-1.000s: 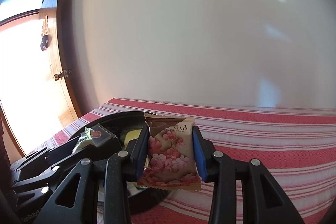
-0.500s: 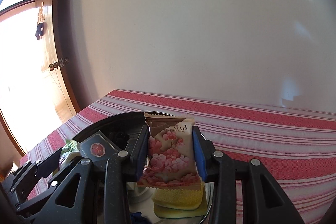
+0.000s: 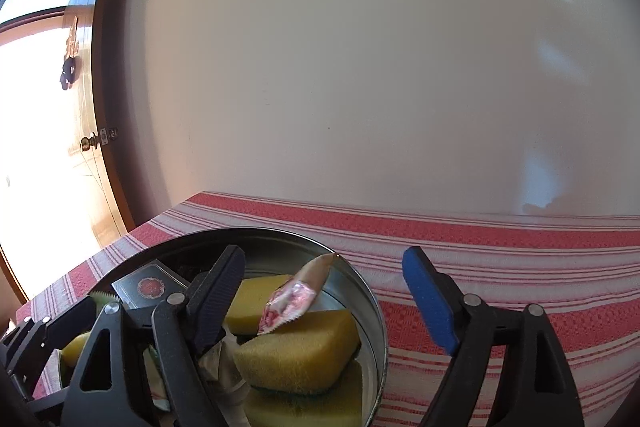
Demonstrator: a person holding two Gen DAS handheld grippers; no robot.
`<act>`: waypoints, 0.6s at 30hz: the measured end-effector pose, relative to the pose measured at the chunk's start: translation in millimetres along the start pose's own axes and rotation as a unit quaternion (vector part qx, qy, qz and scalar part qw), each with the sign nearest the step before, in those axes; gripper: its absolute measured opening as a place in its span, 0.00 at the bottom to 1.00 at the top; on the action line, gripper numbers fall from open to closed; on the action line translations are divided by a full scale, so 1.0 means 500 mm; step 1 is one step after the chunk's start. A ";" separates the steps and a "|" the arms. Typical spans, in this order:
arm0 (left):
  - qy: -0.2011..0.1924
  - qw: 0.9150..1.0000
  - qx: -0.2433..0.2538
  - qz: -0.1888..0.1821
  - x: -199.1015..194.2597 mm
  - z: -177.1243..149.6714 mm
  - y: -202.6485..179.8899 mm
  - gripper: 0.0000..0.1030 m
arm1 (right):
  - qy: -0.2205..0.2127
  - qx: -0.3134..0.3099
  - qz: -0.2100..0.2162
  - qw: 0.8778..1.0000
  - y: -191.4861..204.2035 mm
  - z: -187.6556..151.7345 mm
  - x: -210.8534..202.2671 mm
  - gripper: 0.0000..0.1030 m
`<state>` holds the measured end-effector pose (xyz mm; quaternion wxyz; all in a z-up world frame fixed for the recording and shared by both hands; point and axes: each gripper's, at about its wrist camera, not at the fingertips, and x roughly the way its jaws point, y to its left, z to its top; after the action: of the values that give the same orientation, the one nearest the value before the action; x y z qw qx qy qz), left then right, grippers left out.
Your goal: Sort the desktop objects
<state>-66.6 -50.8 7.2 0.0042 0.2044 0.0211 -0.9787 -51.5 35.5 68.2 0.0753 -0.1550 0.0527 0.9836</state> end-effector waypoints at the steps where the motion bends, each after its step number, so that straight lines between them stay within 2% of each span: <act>1: -0.008 1.000 -0.002 0.006 -0.007 0.000 0.000 0.90 | -0.007 -0.001 -0.006 1.000 0.000 -0.002 -0.009 0.91; 2: -0.017 1.000 -0.003 0.012 -0.015 -0.001 0.002 0.96 | -0.013 -0.001 -0.012 1.000 -0.002 -0.005 -0.019 0.92; 4: -0.034 0.999 -0.003 0.018 -0.028 -0.002 0.001 0.99 | -0.024 0.011 -0.011 1.000 -0.010 -0.007 -0.039 0.93; 9: -0.048 0.998 -0.003 0.033 -0.039 -0.004 0.006 0.99 | -0.057 0.012 -0.040 0.998 -0.022 -0.016 -0.090 0.96; 12: -0.049 0.998 -0.004 0.027 -0.044 -0.006 0.009 0.99 | -0.080 0.004 -0.051 0.995 -0.023 -0.019 -0.122 0.99; 18: -0.053 0.998 -0.003 0.035 -0.052 -0.009 0.008 0.99 | -0.078 0.010 -0.046 0.996 -0.027 -0.024 -0.147 1.00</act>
<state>-40.8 -54.4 13.2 0.0398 0.1523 0.0170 -0.9874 23.5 37.5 78.5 0.1258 -0.0791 0.0495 0.9877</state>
